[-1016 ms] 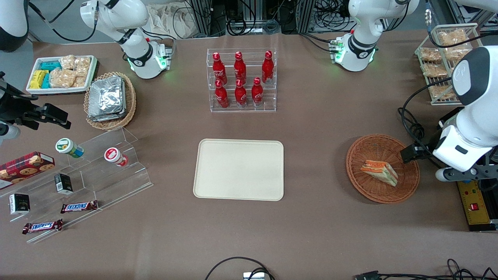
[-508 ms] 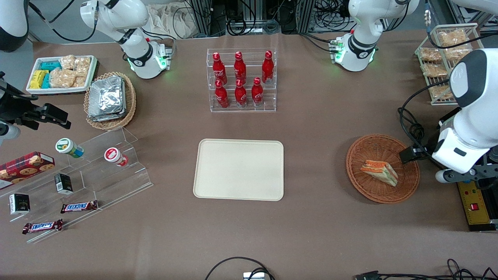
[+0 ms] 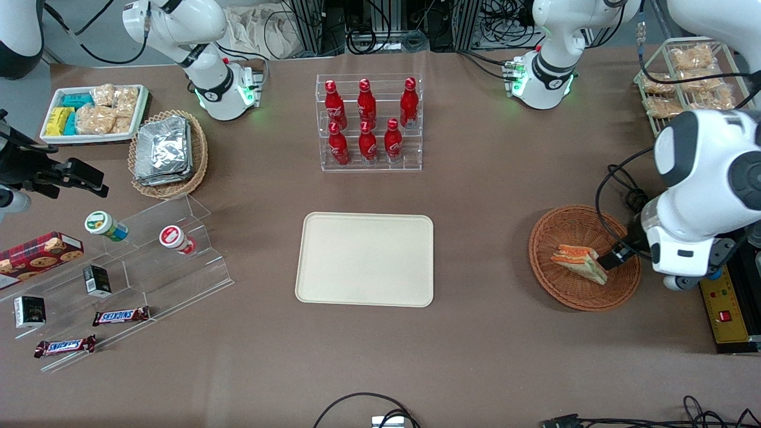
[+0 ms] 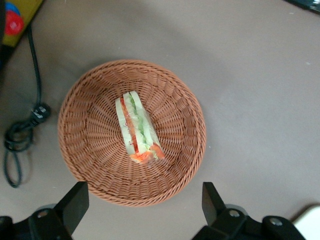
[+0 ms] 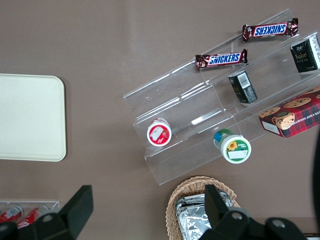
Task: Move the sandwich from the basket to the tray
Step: 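Lower the open left gripper around the sandwich and close it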
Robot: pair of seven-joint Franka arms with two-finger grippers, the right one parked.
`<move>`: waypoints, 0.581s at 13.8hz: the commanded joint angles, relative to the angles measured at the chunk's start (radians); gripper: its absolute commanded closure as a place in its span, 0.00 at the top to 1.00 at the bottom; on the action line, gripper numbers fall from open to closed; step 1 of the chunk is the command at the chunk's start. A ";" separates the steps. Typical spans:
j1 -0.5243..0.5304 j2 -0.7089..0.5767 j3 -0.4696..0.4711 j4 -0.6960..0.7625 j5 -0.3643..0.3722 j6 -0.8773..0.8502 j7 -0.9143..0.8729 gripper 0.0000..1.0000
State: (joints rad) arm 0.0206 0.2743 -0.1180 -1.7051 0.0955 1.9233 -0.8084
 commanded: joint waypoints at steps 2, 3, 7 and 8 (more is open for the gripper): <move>0.051 -0.037 0.004 -0.129 -0.069 0.078 -0.069 1.00; 0.068 -0.030 0.005 -0.152 -0.088 0.112 -0.071 1.00; 0.071 -0.017 0.005 -0.290 -0.088 0.295 -0.190 1.00; 0.071 -0.015 0.005 -0.313 -0.088 0.325 -0.204 1.00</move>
State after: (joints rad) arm 0.0896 0.2755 -0.1072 -1.9547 0.0193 2.1868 -0.9633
